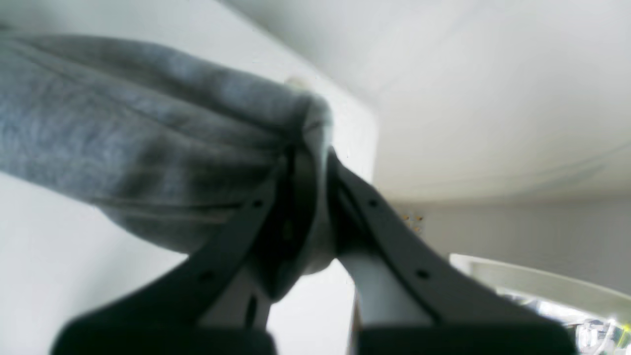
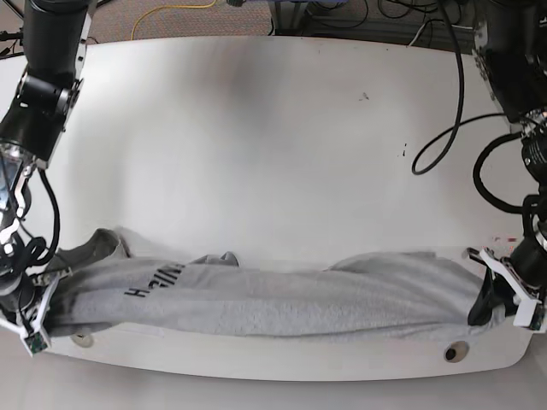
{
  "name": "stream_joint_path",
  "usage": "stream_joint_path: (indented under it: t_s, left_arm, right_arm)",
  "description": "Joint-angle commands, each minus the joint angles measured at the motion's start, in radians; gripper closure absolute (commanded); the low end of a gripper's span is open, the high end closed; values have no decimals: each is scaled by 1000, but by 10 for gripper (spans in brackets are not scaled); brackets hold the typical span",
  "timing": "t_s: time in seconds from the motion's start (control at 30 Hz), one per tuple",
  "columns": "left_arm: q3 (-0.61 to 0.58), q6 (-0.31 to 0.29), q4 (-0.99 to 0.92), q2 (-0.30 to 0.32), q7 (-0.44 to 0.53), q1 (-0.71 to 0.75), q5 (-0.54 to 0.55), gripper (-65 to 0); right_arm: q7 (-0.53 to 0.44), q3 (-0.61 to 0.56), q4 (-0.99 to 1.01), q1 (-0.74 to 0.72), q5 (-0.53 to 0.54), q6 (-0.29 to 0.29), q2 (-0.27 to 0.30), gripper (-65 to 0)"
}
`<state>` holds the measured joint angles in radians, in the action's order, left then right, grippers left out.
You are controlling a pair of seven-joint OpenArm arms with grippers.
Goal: Fold the T-shirt properly
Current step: 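Lay the shirt flat and drag both held ends away from the robot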
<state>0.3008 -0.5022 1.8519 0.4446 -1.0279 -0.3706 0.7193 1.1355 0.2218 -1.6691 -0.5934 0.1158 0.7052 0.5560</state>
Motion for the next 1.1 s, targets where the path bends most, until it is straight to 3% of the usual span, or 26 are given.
stream_joint_path:
  t_s: [0.0,0.47,1.07]
  left_arm:
    - [25,-3,32,18,28,68,15,0]
    - [139,-3,56,18,28,451,16,0]
    - [140,-3,47,38,28,668,6,0]
  right_arm:
    - [-21,61,-55,82,-9,-7,-21,0]
    - [-22,196,-177,462,-11,-7,-107,0]
    - [-24,210,-197,741,-9,-7,-147,0]
